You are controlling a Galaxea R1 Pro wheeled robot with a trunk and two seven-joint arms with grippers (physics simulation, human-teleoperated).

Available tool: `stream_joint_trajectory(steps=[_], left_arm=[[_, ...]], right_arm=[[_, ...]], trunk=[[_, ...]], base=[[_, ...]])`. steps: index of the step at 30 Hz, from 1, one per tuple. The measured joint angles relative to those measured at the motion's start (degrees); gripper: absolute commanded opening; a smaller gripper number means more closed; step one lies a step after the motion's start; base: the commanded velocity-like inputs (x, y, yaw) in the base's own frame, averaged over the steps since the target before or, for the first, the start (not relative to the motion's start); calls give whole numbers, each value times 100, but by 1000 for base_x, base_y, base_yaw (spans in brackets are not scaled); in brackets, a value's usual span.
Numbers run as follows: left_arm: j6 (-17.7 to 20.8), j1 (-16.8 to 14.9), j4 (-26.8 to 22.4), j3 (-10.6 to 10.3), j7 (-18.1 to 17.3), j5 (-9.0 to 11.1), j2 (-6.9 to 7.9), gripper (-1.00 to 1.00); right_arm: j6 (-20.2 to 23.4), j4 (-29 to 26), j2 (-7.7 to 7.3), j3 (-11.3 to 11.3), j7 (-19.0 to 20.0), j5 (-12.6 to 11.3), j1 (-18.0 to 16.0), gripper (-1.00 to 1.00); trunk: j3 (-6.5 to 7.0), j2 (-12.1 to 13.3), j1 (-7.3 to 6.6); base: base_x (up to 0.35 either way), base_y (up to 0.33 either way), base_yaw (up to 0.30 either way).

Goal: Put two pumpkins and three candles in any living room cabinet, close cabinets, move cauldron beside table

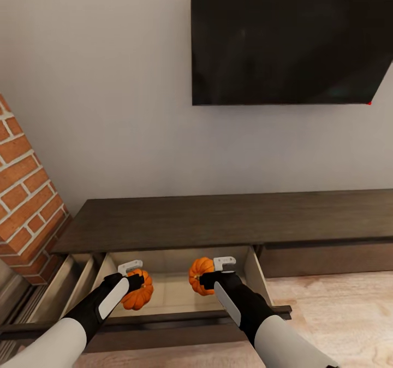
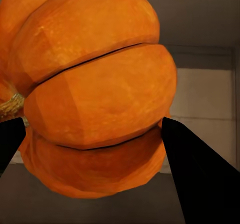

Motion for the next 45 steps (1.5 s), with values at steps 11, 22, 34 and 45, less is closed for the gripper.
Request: stream_joint_trajectory(steps=[11,22,34,45], left_arm=[[6,0,3,26,0,2,2,-100],[0,0,1,42,0,-4,3,-100],[3,1,3,45,0,-1,2,-100],[1,1,4,46,1,1,2,-100]], right_arm=[[1,0,0,0,0,2,-1,-100],[2,-5,0,-1,0,7,0,-100],[2,-5,0,-1,-3,-3,2,-100],[2,-5,0,-2,-3,-5,-2,-100]], trunk=[[0,0,0],[0,0,1],[-197,-439,242],[-395,-881,484]], base=[[122,0,0],[65,0,0],[0,0,0],[0,0,0]])
